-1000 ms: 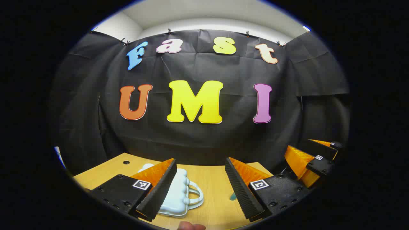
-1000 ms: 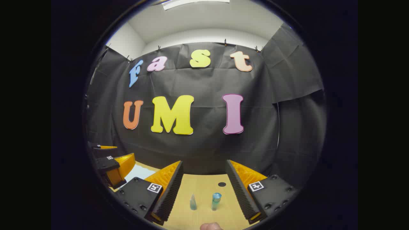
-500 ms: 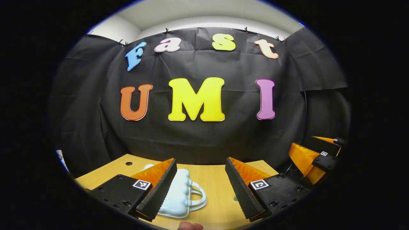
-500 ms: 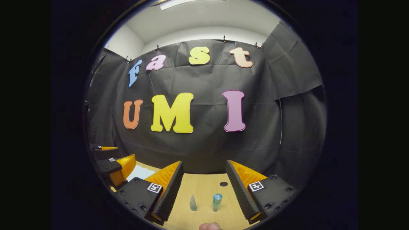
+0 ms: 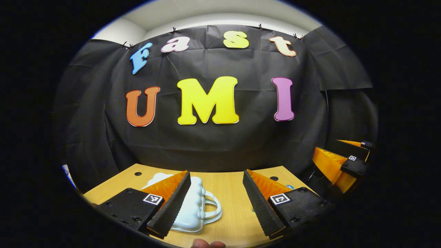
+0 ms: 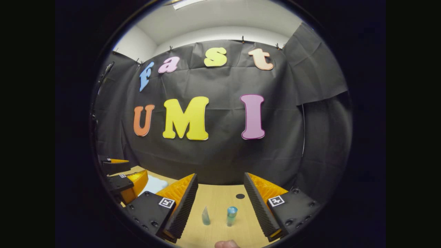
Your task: First open the suitcase, pack the skin care products into it, and then close the suitcase.
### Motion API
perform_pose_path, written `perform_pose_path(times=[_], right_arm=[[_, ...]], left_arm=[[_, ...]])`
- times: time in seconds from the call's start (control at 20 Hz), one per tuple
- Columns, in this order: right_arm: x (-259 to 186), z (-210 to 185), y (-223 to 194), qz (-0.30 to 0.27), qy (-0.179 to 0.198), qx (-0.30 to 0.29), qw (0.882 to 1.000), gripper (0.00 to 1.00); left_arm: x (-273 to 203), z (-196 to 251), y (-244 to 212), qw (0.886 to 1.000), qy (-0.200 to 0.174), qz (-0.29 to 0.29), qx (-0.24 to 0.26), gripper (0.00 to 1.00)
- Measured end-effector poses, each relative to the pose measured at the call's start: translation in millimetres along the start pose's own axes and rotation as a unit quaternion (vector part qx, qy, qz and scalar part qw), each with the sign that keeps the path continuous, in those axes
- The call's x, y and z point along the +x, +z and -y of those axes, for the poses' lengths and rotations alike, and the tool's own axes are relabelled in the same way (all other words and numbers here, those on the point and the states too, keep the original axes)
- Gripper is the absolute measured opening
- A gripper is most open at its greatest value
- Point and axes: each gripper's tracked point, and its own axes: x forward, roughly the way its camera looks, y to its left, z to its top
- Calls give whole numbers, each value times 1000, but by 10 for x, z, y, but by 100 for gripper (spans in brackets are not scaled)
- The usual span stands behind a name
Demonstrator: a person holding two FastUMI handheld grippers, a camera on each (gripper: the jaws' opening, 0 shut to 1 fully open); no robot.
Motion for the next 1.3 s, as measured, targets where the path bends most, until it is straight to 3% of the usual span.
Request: perform_pose_path(times=[0.2,0.35,0.5,0.7,0.85,1.1,1.3], right_arm=[[-36,169,-105,-14,-6,-5,1000,80],[-40,399,-202,-28,-24,-14,999,80],[-62,583,-279,-41,-40,-16,998,80],[-146,833,-328,-50,-62,-21,997,80],[-192,969,-347,-56,-73,-22,995,80],[-264,1195,-381,-61,-100,-20,993,79],[-318,1321,-454,-71,-118,-15,990,80]], left_arm=[[74,-10,-233,996,-25,-22,81,97],[153,-61,-511,982,-47,-50,173,99],[307,-104,-880,956,-69,-95,270,99],[450,-125,-1297,924,-96,-140,341,98],[586,-177,-1710,891,-118,-195,393,98],[641,-205,-2070,830,-121,-252,483,96],[781,-160,-2187,804,-131,-264,517,90]])
